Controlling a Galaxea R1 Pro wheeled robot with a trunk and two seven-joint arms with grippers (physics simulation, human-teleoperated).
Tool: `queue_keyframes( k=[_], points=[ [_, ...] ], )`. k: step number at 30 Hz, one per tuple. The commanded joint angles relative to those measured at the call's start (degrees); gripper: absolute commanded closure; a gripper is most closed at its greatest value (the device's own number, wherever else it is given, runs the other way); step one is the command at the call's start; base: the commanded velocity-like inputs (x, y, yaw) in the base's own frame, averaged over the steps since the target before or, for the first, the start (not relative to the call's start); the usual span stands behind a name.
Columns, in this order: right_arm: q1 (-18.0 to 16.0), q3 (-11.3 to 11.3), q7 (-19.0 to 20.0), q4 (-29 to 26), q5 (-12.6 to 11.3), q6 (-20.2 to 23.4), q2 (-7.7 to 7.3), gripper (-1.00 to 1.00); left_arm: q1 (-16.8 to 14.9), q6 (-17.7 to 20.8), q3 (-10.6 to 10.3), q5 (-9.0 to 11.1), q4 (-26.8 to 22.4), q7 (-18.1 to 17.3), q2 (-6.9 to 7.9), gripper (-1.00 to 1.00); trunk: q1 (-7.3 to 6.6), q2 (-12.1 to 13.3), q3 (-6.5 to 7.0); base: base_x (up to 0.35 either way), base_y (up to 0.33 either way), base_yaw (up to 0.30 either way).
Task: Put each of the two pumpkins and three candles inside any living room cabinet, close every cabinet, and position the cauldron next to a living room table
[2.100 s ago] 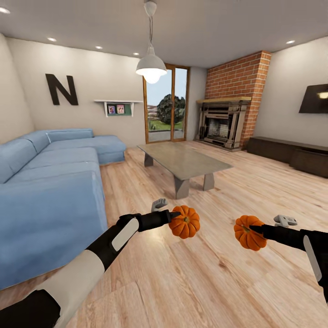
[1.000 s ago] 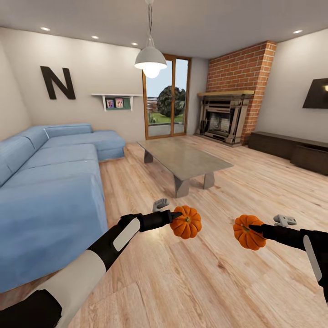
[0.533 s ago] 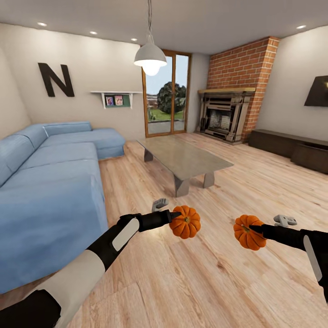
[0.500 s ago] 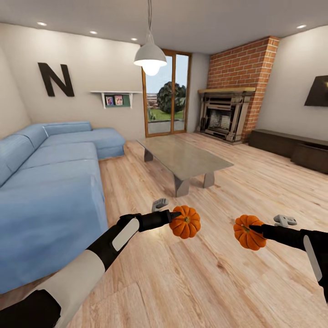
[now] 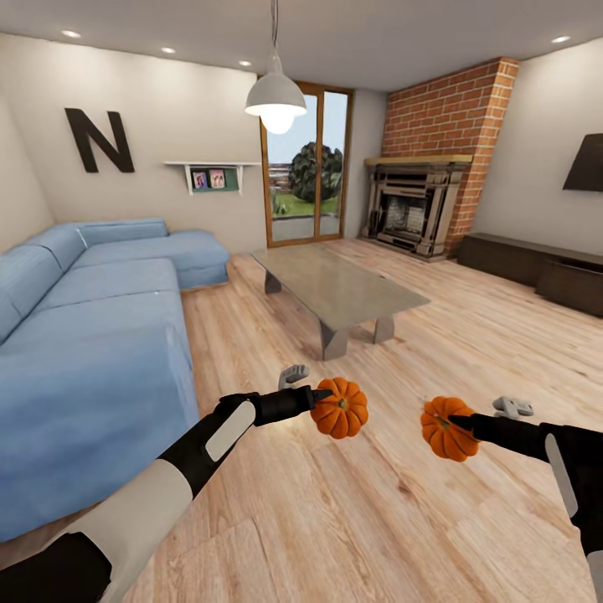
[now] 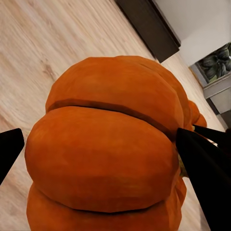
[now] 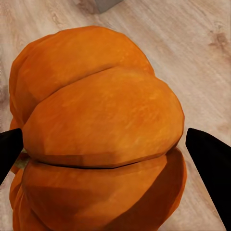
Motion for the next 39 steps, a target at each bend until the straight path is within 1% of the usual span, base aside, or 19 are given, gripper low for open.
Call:
queue_keyframes(
  k=[1,5,15,20,28,39],
  points=[
    [0.0,0.0,0.0,0.0,0.0,0.0,0.04,1.0,0.0,0.0,0.0,0.0,0.0,0.0,0.0,1.0,-0.23,0.4,0.09,0.0,0.0,0.0],
    [0.0,-0.1,0.1,-0.1,0.1,0.0,0.03,1.0,0.0,0.1,0.0,0.0,0.0,0.3,-0.19,1.0,-1.11,2.0,0.44,0.0,0.0,0.0],
    [0.0,-0.1,0.0,0.0,0.1,0.0,0.06,1.0,0.0,0.7,0.2,0.0,-0.1,0.4,0.16,1.0,-3.3,6.0,1.32,0.0,0.0,0.0],
    [0.0,-0.1,0.3,0.0,0.0,0.0,0.04,1.0,0.0,0.7,0.2,0.0,0.0,0.4,0.1,1.0,-4.4,8.0,1.77,0.0,0.0,-0.084],
    [0.0,-0.1,0.6,0.0,-0.6,-0.1,0.02,1.0,0.0,0.9,0.2,0.0,-0.1,0.5,0.09,1.0,-6.16,11.2,2.67,0.0,0.0,-0.192],
    [0.0,-0.2,0.7,0.0,-0.7,-0.1,0.04,1.0,0.0,0.9,0.2,0.0,0.0,0.6,0.0,1.0,-8.57,15.7,4.57,0.0,0.0,-0.272]
  ],
)
